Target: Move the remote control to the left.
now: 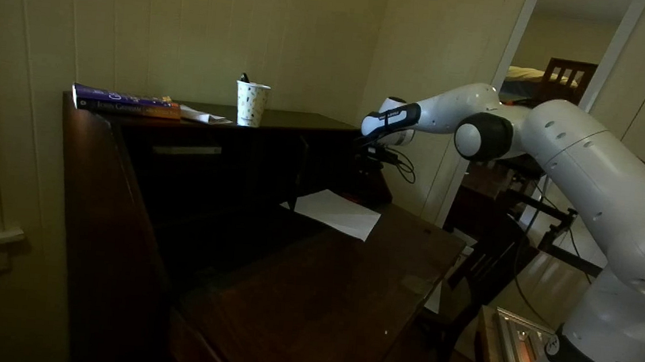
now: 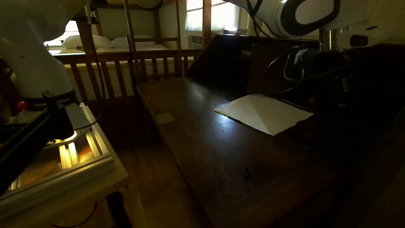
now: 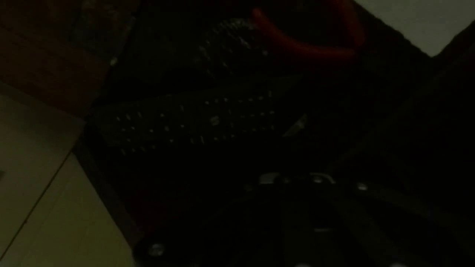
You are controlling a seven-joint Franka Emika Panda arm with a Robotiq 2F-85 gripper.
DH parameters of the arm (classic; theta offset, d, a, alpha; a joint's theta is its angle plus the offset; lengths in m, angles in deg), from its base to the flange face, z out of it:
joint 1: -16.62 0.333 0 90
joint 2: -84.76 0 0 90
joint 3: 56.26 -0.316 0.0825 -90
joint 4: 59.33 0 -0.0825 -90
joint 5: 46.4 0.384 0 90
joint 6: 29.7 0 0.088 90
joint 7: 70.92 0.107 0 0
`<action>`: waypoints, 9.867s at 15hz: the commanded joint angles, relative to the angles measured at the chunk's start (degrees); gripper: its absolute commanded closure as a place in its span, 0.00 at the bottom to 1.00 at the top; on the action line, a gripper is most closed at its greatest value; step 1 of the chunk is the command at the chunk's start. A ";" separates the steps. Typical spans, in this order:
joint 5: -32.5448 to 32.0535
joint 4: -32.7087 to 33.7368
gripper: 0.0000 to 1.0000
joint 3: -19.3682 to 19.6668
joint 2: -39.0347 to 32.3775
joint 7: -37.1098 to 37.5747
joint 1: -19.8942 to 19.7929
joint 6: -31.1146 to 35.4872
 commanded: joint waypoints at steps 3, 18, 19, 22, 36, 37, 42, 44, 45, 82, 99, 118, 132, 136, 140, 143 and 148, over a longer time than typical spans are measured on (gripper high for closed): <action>1.79 -4.78 1.00 -2.78 -1.97 -2.48 -1.40 17.16; -1.29 -14.98 1.00 -6.64 -0.43 -14.18 -5.98 30.04; -1.73 -17.03 1.00 -5.31 1.20 -14.26 -5.38 28.68; -2.89 -22.16 1.00 -2.74 6.23 -15.00 -4.14 22.06; -2.29 -31.15 0.75 -4.09 16.78 -17.87 -3.37 -0.62; -2.47 -31.19 0.73 -3.46 17.06 -16.71 -2.98 1.53; -2.02 -31.97 0.40 -1.59 21.83 -9.46 -2.08 0.61; -1.44 -31.83 0.26 -1.18 22.50 -5.06 -1.64 -0.66; -0.65 -31.65 0.18 -1.21 22.42 -2.37 -1.49 -1.61; -0.85 -49.30 0.63 -2.92 34.16 -21.68 2.15 1.90; -2.53 -69.12 0.63 -1.41 51.46 -47.80 7.43 0.83; -7.23 -67.96 0.63 -13.83 41.32 -86.23 14.89 11.01; 3.33 -61.66 0.63 -18.72 34.44 -118.69 10.88 4.81; 3.50 -60.84 0.63 -19.27 32.82 -118.43 10.97 6.92; 2.73 -60.18 0.09 -19.34 32.56 -117.83 11.20 6.34; 2.02 -60.51 0.00 -18.52 35.57 -115.61 11.52 3.23; 0.87 -63.62 0.00 -12.94 47.93 -102.26 12.46 -1.97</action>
